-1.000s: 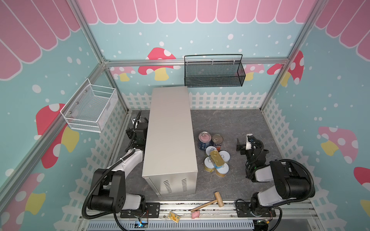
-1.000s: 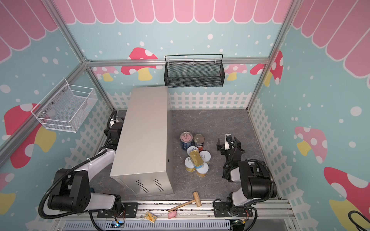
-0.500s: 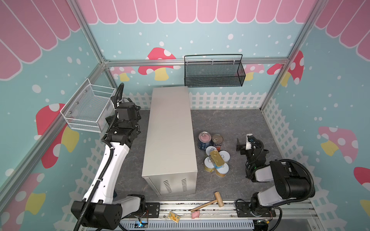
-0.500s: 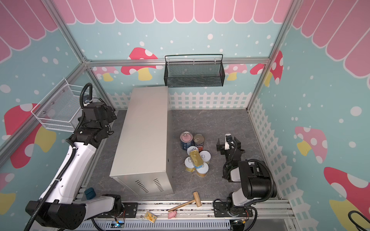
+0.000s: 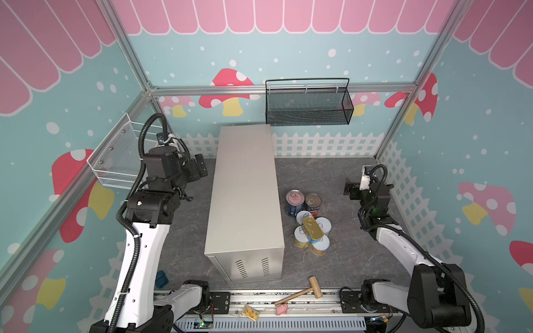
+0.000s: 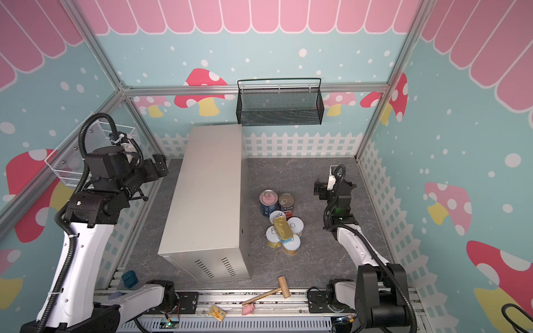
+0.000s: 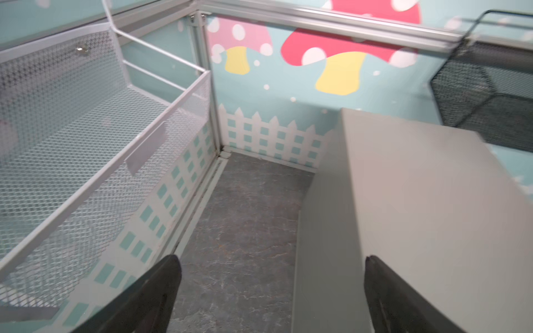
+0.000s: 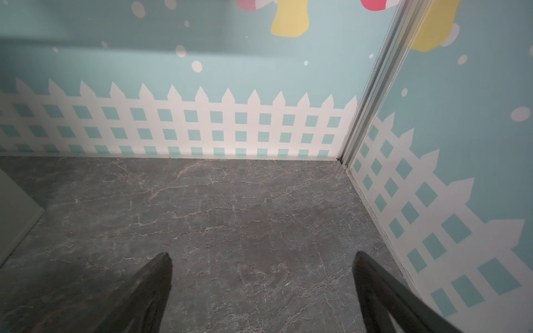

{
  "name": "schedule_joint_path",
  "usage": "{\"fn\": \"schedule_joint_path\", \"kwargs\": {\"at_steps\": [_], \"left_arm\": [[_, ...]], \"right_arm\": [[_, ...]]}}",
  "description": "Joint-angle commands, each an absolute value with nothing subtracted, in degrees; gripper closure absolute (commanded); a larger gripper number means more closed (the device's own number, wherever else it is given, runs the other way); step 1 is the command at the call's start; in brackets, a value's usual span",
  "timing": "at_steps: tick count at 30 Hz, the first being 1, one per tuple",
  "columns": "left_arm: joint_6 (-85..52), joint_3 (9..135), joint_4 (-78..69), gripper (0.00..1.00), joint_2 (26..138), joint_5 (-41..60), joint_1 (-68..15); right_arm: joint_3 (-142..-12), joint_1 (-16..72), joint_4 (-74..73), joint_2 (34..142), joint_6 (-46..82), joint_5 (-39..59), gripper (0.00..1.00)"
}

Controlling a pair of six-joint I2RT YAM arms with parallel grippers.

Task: Place and organize the canned foods onto the counter
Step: 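Raise the left arm over the counter while the right arm reaches toward the cans, then lower the right gripper onto the flat gold tin and grasp it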

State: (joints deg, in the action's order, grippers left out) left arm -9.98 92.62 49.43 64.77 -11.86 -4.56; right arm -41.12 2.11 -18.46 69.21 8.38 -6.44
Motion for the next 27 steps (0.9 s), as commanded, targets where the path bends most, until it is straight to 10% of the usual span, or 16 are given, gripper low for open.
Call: {"fn": "schedule_joint_path", "kwargs": {"at_steps": [1, 13, 27], "left_arm": [[-8.6, 96.4, 54.5, 0.01, 64.0, 0.4, -6.5], [-3.2, 103.6, 65.0, 0.01, 68.7, 12.1, -22.8], [-5.9, 108.6, 70.6, 0.01, 70.2, 10.6, -27.2]], "right_arm": [[-47.2, 4.0, 9.6, 67.5, 14.7, -3.3, 0.01], [-54.9, 25.1, 36.7, 56.5, 14.4, 7.9, 0.04], [-47.0, 42.4, 39.9, 56.2, 26.5, -2.9, 0.03]]}}
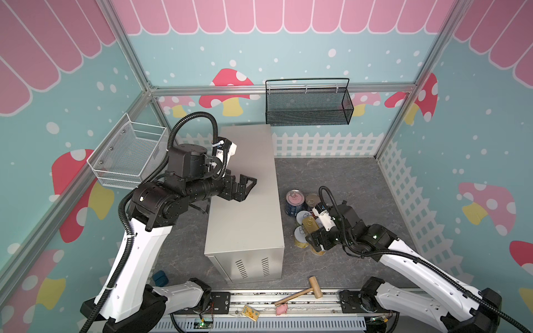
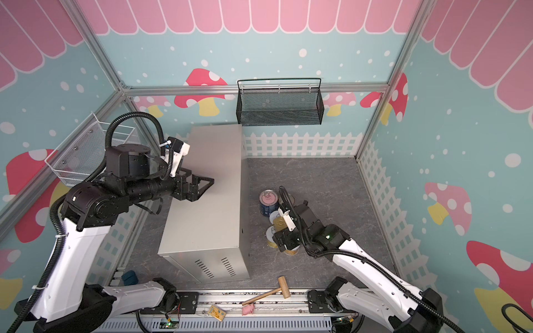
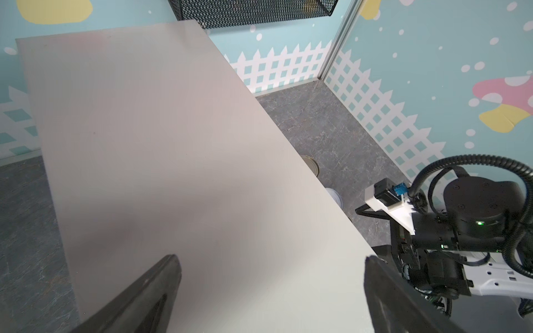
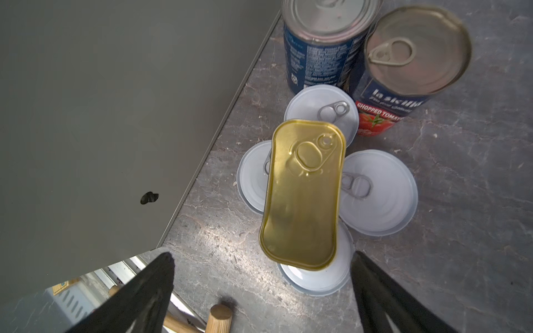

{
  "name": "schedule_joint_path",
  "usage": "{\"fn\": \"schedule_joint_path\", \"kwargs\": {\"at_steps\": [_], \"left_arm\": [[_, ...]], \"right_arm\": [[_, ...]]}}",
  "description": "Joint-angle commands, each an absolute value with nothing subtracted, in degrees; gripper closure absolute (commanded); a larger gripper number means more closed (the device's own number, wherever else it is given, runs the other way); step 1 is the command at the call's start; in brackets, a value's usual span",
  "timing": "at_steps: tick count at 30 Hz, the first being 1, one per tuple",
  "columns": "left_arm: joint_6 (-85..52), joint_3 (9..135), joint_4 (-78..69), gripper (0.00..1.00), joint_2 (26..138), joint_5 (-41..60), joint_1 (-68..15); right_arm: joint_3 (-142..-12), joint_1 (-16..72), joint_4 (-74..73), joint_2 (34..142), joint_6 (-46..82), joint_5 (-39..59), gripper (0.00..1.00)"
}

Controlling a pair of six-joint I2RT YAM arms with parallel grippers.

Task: Place and organize the canned foods onto the counter
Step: 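Lower the right gripper onto the flat gold tin and grasp it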

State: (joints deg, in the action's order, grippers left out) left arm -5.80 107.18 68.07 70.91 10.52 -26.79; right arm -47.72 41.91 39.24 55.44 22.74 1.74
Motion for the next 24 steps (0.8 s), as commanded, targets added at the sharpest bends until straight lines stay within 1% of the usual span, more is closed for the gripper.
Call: {"fn": "schedule_joint_path", "kwargs": {"at_steps": [1, 9, 12, 14, 24], "left_arm": [[-5.9, 108.7, 70.5, 0.01, 70.0, 10.7, -27.2], [-6.0, 110.7, 72.7, 0.01, 69.4, 10.3, -27.3], [-6.0, 112.6, 73.9, 0.01, 70.2, 10.5, -27.3], [-6.0, 114.0, 74.4, 0.01, 70.7, 10.6, -27.3], [-6.2, 117.0, 74.6, 0.01, 72.3, 12.7, -27.3]], "right_arm": [[-46.6, 42.4, 39.5, 56.9, 27.2, -3.7, 0.03], [-42.6, 42.4, 32.6, 58.6, 28.1, -5.8, 0.04], [-41.4, 42.4, 29.7, 59.8, 28.2, -5.6, 0.10], [-40.2, 42.4, 27.8, 60.1, 28.3, -5.2, 0.16], [-37.2, 42.4, 23.2, 61.1, 27.3, -6.3, 0.21]]}}
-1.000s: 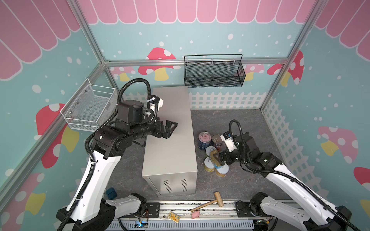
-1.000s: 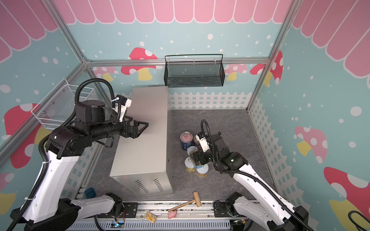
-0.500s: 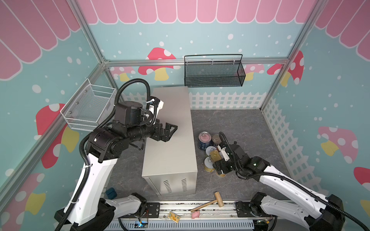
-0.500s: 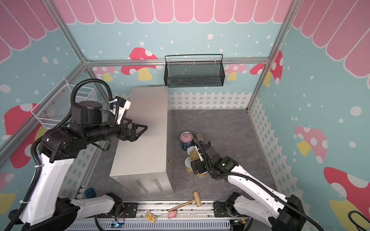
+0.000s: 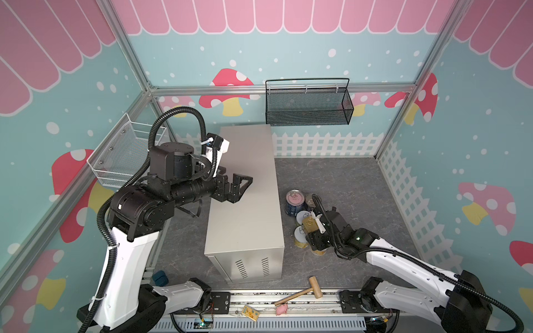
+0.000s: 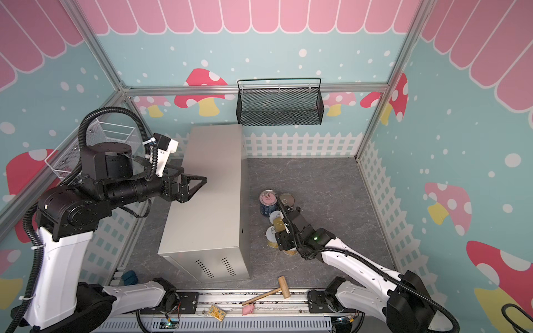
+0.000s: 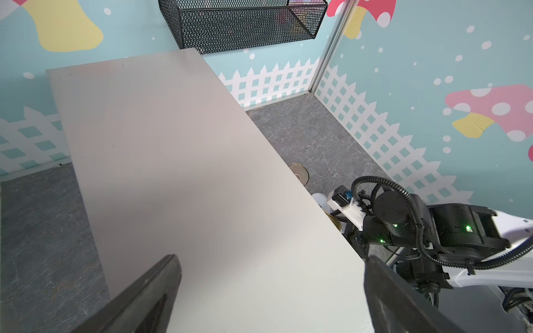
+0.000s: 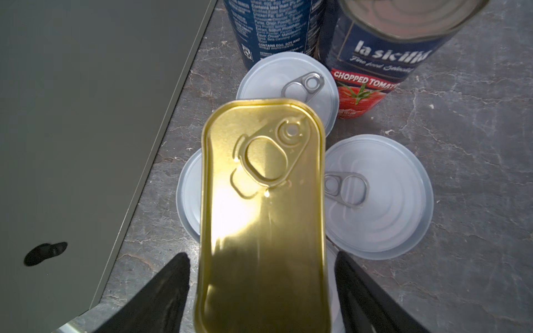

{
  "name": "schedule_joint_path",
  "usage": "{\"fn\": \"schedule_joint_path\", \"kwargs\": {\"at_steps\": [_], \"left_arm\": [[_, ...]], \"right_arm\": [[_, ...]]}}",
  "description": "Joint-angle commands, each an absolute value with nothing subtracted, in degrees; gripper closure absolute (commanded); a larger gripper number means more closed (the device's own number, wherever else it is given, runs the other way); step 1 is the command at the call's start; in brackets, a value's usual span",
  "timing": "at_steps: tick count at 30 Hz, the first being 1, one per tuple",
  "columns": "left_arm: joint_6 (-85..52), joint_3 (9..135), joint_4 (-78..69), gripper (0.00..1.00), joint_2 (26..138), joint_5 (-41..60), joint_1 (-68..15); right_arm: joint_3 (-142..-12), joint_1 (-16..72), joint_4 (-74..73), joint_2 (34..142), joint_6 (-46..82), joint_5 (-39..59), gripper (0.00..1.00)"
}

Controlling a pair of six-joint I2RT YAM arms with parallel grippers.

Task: Place and organize the canned foods onto the counter
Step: 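Lower the right gripper onto the flat gold tin and grasp it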

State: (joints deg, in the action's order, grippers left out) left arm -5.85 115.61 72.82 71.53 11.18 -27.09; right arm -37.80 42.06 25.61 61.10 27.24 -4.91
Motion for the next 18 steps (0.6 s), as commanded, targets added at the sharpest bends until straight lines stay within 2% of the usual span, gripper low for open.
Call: {"fn": "schedule_joint_path", "kwargs": {"at_steps": [1, 14, 18], "left_arm": [[-6.3, 117.1, 74.7, 0.01, 72.6, 13.1, -27.3], [-6.2, 118.2, 75.1, 0.01, 73.5, 13.9, -27.4], [-6.1, 118.2, 75.1, 0.01, 73.7, 13.8, -27.3]], "right_arm": [[-37.2, 42.4, 23.0, 61.2, 27.2, -6.6, 0.22], [-37.0, 42.3, 20.0, 64.9, 25.6, -7.6, 0.26], [-37.5, 42.4, 19.7, 65.8, 25.3, -8.1, 0.33]]}}
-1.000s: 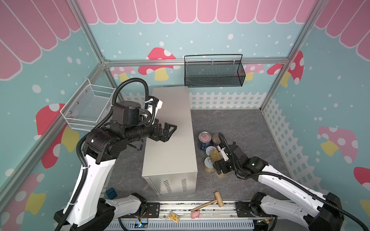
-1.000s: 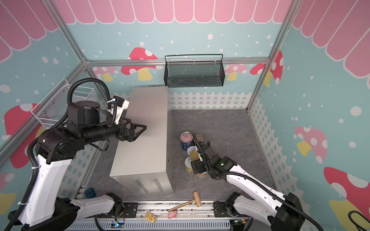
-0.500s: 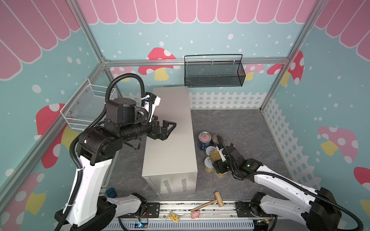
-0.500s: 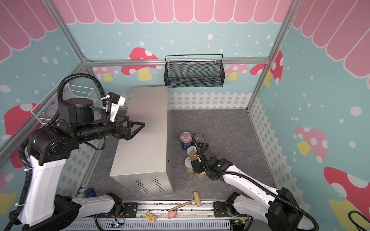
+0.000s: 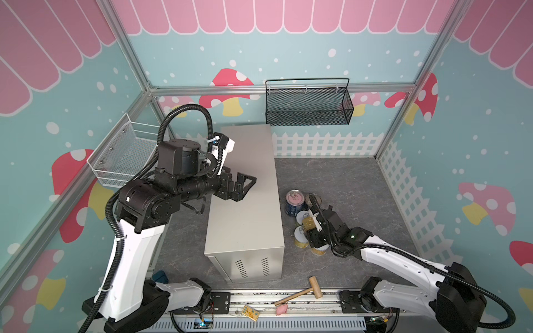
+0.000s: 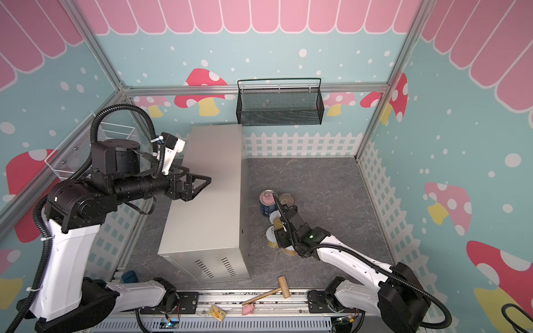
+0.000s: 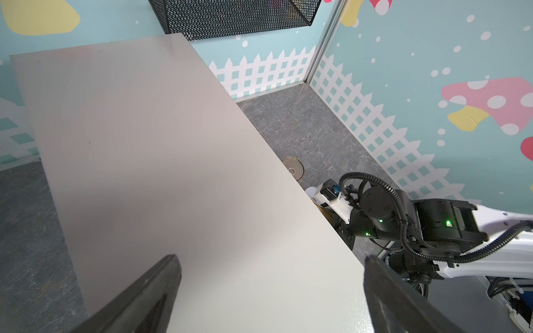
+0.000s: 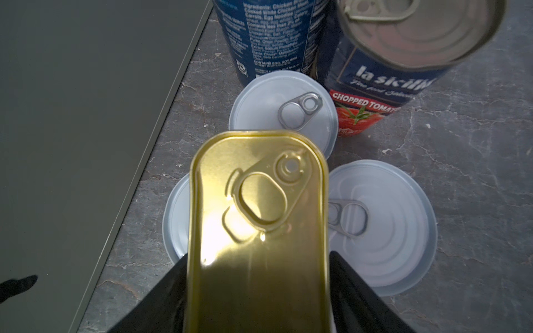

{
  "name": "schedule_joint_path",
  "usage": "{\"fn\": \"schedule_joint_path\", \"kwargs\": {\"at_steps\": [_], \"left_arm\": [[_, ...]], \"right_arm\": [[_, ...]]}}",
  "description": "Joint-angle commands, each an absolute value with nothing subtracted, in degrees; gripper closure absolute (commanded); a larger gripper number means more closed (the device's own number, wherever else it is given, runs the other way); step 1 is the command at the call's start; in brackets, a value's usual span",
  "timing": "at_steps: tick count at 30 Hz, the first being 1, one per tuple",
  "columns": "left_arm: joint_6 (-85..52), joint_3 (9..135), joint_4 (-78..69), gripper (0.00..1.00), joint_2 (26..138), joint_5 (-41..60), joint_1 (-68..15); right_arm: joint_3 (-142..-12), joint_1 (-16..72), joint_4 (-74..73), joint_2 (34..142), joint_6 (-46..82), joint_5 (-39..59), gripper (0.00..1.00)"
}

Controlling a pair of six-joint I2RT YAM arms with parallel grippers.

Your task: Place and organize the canned foods onto the counter

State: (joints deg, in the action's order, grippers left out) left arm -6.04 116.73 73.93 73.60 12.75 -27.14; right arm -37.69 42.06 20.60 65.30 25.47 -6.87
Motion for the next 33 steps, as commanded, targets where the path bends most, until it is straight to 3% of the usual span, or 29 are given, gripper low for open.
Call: {"fn": "schedule_joint_path", "kwargs": {"at_steps": [1, 6, 11, 20, 26, 33], "left_arm": [[-6.0, 118.2, 75.0, 0.01, 73.8, 13.9, -27.4], [-5.6, 117.8, 75.0, 0.01, 74.0, 13.6, -27.4], [-5.4, 117.1, 74.9, 0.01, 74.0, 13.6, -27.4], [-3.9, 114.8, 74.8, 0.01, 73.5, 16.3, -28.6], [-1.7, 114.5, 76.7, 0.01, 74.9, 16.3, -36.1], [0.9, 117.8, 81.7, 0.01, 80.6, 9.0, -49.0]], "right_arm": [[-37.7, 42.4, 19.6, 65.9, 25.3, -8.3, 0.35], [-38.1, 42.3, 19.7, 65.3, 25.5, -9.5, 0.46], [-39.7, 41.2, 20.1, 62.3, 25.2, -9.8, 0.50], [-41.2, 27.2, 20.4, 58.1, 22.2, -5.9, 0.53], [-40.7, 18.0, 19.6, 59.2, 20.1, -4.6, 0.53], [-37.4, 10.0, 16.0, 60.4, 19.2, -2.0, 0.54]]}}
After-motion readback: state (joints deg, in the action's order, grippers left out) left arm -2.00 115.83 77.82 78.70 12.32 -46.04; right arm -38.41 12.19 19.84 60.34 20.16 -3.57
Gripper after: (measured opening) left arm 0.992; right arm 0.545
